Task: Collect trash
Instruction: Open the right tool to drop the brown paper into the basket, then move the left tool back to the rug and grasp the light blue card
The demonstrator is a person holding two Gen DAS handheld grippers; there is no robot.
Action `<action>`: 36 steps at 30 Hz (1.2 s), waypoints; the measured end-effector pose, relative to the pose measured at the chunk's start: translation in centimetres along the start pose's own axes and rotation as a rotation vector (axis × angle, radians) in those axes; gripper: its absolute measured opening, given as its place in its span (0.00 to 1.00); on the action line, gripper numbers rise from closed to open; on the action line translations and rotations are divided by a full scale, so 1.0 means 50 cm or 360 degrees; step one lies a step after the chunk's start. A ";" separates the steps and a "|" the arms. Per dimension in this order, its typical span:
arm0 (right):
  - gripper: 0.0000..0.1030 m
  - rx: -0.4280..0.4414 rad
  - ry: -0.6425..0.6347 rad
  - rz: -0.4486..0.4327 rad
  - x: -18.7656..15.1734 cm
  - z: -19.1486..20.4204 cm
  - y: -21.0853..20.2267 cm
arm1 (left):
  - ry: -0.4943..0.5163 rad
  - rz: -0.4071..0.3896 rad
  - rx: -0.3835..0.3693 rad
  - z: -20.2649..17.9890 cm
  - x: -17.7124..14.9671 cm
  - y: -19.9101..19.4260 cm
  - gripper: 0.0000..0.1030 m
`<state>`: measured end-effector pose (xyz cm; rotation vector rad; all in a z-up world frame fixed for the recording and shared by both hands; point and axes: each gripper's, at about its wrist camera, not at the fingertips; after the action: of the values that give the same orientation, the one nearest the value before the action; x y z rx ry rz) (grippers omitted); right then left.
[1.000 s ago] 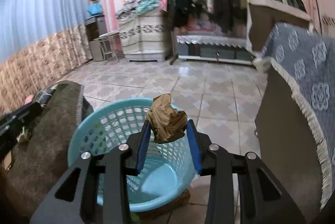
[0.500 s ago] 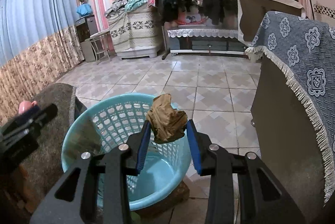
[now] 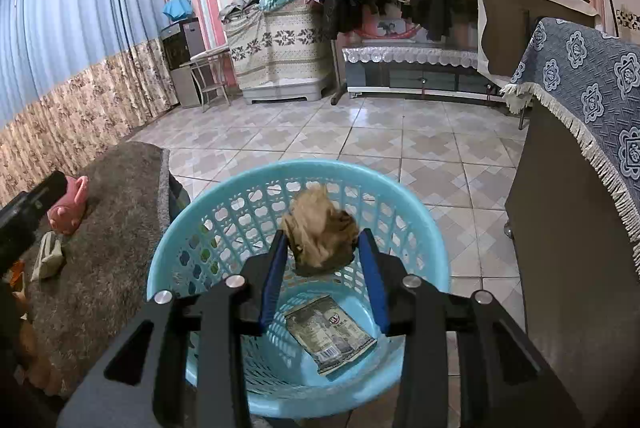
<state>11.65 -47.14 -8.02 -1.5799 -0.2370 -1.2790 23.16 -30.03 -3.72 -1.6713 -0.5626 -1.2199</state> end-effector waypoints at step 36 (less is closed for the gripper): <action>0.90 0.0523 -0.0532 -0.0212 -0.068 0.323 -0.237 | -0.0216 -0.0157 0.0720 0.396 -0.050 -0.455 0.95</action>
<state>11.83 -27.69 -2.08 -1.5001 -0.7362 -1.0062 13.32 -2.20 2.82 -1.3570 -0.9388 -0.9612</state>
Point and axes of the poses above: each gripper's, at about its wrist camera, not at the fingertips, and y roughly the way its jaws point, z to its left, x to its top, and after that the axes turned 4 degrees about -x, right-handed
